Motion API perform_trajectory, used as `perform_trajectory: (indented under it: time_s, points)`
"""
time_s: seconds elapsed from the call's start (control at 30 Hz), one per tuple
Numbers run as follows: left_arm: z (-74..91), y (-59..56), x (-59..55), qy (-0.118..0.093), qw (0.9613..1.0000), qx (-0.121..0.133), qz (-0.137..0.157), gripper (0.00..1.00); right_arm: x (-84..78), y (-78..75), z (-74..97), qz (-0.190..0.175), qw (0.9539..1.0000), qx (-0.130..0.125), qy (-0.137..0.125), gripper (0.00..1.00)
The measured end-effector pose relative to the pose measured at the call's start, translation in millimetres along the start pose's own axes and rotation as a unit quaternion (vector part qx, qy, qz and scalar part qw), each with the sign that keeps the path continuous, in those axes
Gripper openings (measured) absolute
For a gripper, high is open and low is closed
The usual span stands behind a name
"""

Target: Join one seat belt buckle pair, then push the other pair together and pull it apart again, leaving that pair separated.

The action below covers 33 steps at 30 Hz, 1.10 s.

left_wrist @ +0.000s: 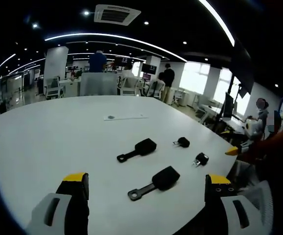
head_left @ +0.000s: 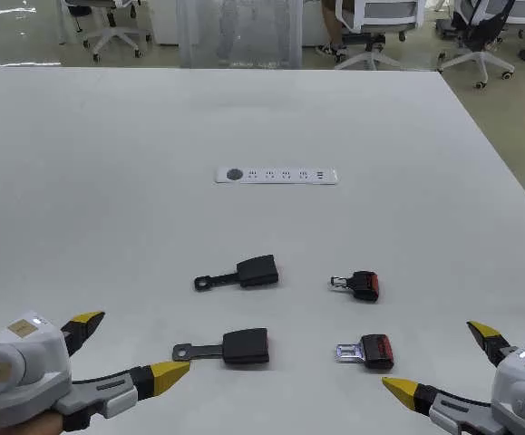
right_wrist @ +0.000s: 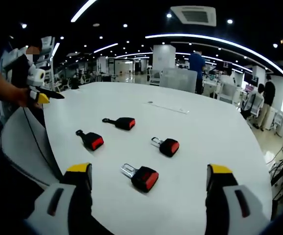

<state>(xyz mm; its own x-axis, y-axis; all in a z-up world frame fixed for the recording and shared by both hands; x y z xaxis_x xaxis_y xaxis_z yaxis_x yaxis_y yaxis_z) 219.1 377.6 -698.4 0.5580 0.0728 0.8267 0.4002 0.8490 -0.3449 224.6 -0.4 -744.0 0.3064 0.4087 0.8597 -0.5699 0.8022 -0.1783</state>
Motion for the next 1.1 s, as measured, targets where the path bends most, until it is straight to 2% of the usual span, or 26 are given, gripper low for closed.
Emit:
perform_trajectory:
  time_s: [0.7, 1.1]
  points:
    - [-1.9, -4.7, 0.9, -0.002, 1.0, 0.001, 0.0, 1.0, -1.0, -3.3, 0.1, 0.002, 1.0, 0.003, -0.001, 0.99]
    - [-2.7, -2.6, -5.1, 0.01, 0.9999, 0.001, 0.006, 1.0, -3.6, -4.5, -1.3, 0.003, 1.0, 0.008, 0.003, 0.99]
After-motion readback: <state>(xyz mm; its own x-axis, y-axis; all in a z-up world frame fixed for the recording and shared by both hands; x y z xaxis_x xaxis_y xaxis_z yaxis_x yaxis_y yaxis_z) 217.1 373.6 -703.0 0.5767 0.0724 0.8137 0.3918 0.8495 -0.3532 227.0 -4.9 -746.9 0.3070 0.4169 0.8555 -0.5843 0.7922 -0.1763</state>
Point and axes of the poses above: the centre of the closed fingertips' face, and the gripper's own axes: z roughly backward along the fingers, y roughly to its left, x roughly out of its top, the point moved 2 cm from there along z, roughly backward along the fingers, and after that the axes turned 9 degrees about z, right-handed, at the moved point
